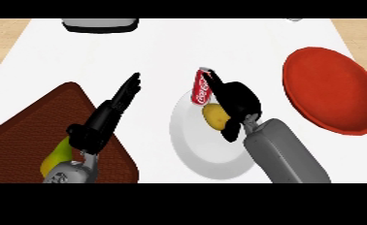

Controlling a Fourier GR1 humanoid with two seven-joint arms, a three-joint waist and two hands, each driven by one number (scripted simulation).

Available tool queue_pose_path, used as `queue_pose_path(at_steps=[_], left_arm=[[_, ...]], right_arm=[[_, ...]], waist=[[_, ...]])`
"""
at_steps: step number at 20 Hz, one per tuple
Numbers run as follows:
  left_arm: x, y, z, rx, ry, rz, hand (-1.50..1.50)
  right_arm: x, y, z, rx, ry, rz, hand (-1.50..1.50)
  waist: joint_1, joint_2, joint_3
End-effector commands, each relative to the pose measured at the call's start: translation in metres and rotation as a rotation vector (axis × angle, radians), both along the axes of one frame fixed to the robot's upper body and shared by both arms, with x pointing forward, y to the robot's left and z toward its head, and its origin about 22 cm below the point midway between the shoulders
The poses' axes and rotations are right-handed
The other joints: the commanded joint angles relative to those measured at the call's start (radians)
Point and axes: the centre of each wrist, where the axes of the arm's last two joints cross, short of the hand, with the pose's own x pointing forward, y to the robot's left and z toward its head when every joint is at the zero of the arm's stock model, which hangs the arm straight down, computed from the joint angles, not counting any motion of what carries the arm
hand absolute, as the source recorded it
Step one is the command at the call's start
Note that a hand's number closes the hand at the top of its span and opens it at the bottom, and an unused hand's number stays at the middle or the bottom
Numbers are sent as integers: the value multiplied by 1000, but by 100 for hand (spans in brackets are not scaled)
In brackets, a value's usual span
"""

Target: Pick the lemon from the plate and place it in the bowl

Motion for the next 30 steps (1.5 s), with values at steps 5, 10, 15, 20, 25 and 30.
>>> queue_pose_path(at_steps=[5,10,15,20,25,30], left_arm=[[-8,13,0,0,7,21,0],[2,13,3,-15,-3,19,0],[8,11,8,2,-1,19,0],[6,7,5,-6,-7,33,0],[-4,12,6,-3,-2,8,0],[-1,9,-1,3,0,-5,0]], right_arm=[[-91,-64,-37,-14,45,263,150],[-107,-106,-15,-86,-110,200,150],[-116,-124,33,-24,-373,73,150],[-118,-127,77,271,-563,-10,150],[-126,-155,110,471,-592,-108,150],[-98,-173,100,444,-587,-223,150]], waist=[[-27,6,3],[-12,12,3],[-29,9,3],[-30,8,3],[-16,10,3],[-2,14,3]])
